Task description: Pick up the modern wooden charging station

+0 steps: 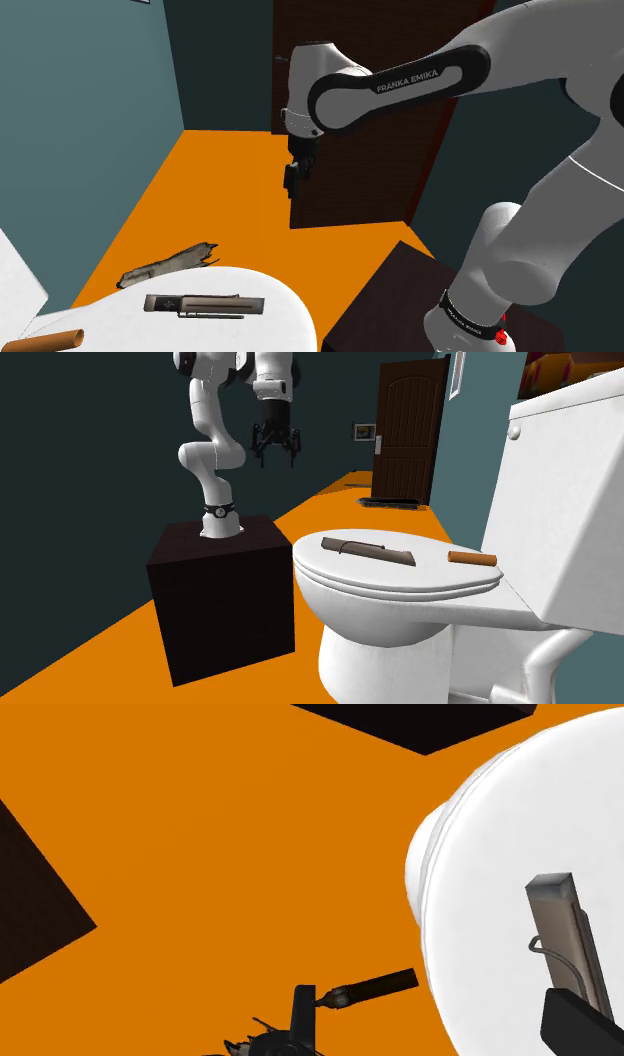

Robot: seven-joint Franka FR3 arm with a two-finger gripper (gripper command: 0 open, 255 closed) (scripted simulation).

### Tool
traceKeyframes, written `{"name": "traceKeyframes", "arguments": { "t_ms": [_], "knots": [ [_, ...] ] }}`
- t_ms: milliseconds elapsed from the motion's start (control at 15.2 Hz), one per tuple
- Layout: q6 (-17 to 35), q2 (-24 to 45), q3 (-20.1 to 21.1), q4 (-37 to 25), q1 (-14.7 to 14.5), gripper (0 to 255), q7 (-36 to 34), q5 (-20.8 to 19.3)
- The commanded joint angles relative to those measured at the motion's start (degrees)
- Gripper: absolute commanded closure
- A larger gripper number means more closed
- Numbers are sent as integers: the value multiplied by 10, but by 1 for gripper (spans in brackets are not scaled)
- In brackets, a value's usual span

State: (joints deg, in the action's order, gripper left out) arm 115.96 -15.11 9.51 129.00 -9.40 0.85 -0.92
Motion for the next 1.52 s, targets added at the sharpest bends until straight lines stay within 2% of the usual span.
{"name": "traceKeyframes", "arguments": {
  "t_ms": [0,726,1452],
  "knots": [
    [23,35,14,-11,-8,0,-5,-9],
    [99,234,71,-117,-58,0,-46,-103],
    [117,441,80,-273,-147,0,-80,-217]
  ]
}}
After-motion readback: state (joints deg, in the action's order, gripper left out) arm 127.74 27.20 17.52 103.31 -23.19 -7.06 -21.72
